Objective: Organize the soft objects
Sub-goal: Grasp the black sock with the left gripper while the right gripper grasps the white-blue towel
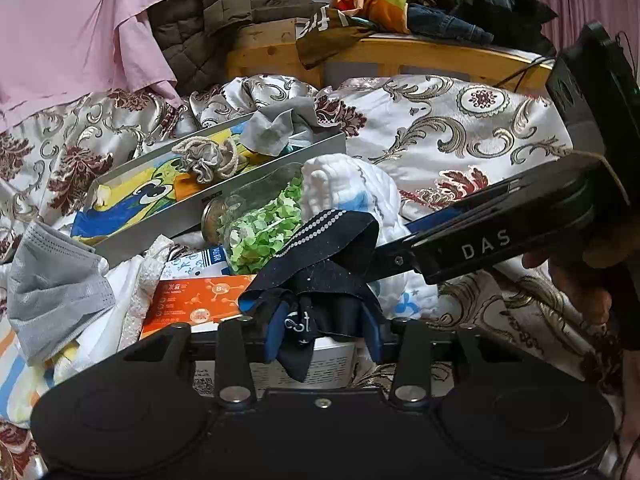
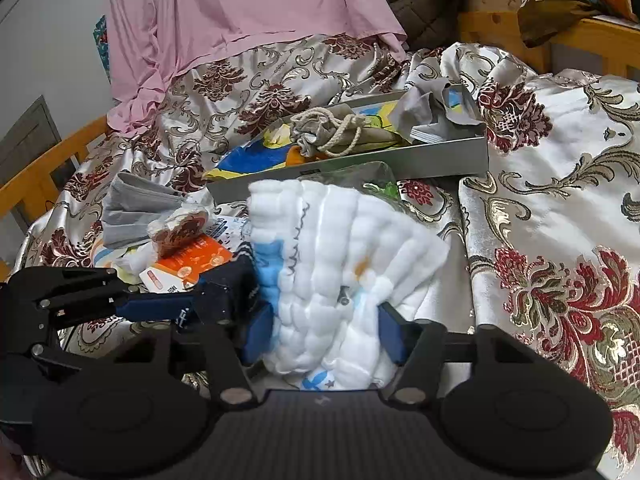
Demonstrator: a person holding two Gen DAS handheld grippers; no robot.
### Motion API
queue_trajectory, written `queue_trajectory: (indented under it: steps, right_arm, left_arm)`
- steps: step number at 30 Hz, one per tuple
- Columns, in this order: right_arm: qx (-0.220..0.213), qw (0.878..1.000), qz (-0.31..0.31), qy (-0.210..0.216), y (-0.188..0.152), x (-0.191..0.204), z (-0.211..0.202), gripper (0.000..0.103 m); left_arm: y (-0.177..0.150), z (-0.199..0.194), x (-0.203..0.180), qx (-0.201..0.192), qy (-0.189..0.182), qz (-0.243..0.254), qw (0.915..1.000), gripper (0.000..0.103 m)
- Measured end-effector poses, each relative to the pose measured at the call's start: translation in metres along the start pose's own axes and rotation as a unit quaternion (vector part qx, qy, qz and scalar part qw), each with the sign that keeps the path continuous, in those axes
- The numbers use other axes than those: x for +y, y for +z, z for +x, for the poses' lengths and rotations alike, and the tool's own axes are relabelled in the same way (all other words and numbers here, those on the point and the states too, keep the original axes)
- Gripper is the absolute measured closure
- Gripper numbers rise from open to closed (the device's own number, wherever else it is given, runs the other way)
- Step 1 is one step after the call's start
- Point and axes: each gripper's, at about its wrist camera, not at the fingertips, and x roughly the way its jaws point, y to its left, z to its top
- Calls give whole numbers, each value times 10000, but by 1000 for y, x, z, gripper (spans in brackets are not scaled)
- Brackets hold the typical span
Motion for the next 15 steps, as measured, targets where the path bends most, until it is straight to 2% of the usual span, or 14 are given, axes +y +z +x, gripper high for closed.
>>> queue_trajectory:
  steps: [8,10,15]
  right_arm:
    - [-28,10000,-55,47,0,2,-3,62]
    - [-45,9999,-91,42,0,3,-4,69]
    - [-95,9998,-189,3,0,6,-6,78]
  left_arm:
    - [1,-1,-2,-53,-24,-164,9998,73]
    - [1,-1,-3,-63,-32,-191,9998,78]
    - [1,-3,-3,-108,-17,-307,9995,87]
